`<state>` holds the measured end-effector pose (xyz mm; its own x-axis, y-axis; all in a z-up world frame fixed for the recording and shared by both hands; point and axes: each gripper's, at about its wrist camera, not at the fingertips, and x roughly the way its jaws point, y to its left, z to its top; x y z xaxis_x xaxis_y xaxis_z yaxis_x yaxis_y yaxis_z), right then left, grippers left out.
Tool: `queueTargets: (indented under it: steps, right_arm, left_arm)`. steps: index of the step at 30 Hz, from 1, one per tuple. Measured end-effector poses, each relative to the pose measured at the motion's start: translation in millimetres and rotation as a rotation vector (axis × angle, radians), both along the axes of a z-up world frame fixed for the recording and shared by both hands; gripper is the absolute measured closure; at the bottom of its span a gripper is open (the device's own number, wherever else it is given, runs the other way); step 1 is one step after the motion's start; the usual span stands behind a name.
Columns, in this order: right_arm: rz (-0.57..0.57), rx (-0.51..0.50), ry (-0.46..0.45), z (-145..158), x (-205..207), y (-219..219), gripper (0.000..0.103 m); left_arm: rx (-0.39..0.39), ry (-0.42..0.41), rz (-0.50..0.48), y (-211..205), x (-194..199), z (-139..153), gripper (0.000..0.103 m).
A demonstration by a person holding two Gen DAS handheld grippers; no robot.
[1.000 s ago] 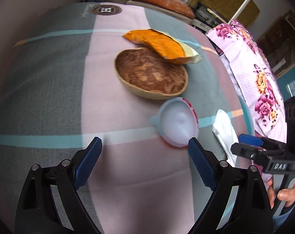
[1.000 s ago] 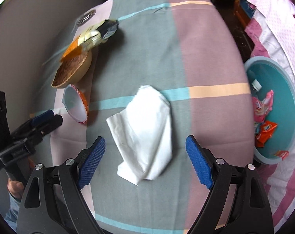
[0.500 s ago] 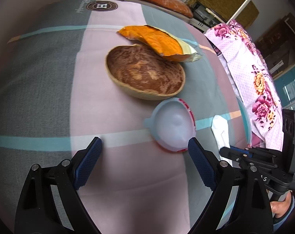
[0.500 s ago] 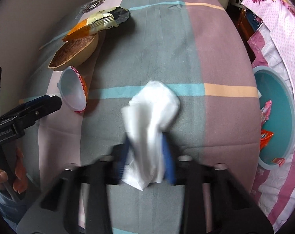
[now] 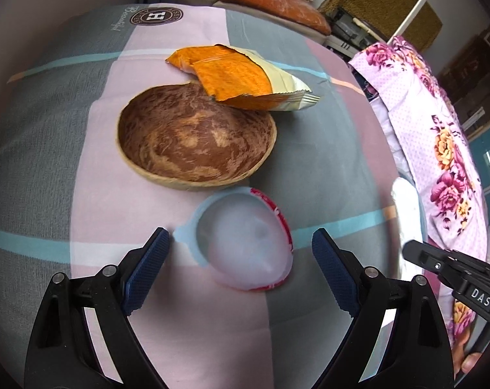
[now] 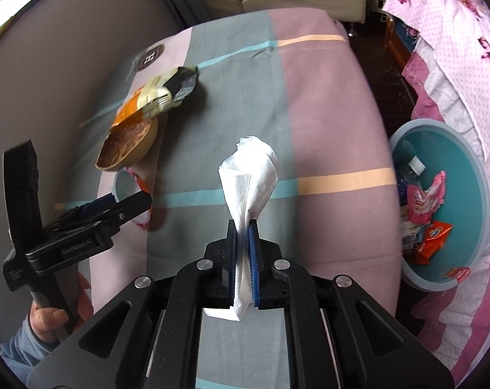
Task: Collect trash
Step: 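Grasp the white red-rimmed yogurt cup with the left tool, then carry the yogurt cup and tissue over the teal bin with both tools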
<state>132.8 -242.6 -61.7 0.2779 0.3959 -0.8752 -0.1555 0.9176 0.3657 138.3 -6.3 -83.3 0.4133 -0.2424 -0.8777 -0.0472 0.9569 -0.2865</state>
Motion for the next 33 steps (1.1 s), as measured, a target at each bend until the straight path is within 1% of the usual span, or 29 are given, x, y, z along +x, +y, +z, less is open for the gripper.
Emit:
queueTargets:
  steps: [3,7,8,9,11,12,15,18,23,29,33]
  right_arm:
    - [-0.016,0.014,0.012,-3,2,-6,0.096]
    - [-0.022,0.021,0.014,-4,1,-12,0.096]
    - [-0.024,0.023,0.013,-4,1,-13,0.096]
    - [-0.027,0.027,0.012,-4,0,-13,0.096]
    - [-0.03,0.031,0.011,-5,0,-15,0.096]
    - [-0.031,0.032,0.011,-6,0,-14,0.096]
    - [-0.035,0.035,0.009,-6,-1,-16,0.096]
    - [-0.041,0.039,0.002,-3,-2,-17,0.096]
    - [-0.052,0.048,-0.016,3,-5,-23,0.096]
    - [-0.085,0.073,-0.05,14,-8,-40,0.096]
    - [-0.123,0.088,-0.071,20,-10,-59,0.096]
  left_arm:
    - [0.004,-0.003,0.0,-3,2,0,0.013]
    - [0.025,-0.008,-0.008,-9,1,0,0.019]
    - [0.028,-0.009,-0.01,-10,1,0,0.022]
    - [0.035,-0.012,-0.012,-11,0,0,0.028]
    - [0.025,-0.01,-0.019,-12,1,1,0.03]
    - [0.025,-0.01,-0.02,-12,0,1,0.046]
    - [0.019,-0.008,-0.023,-10,-3,2,0.045]
    - [0.027,-0.02,-0.057,-13,-10,5,0.045]
    - [0.01,-0.034,-0.108,-19,-21,14,0.045]
    - [0.012,-0.059,-0.156,-37,-26,30,0.045]
    - [0.023,-0.072,-0.183,-53,-26,38,0.045]
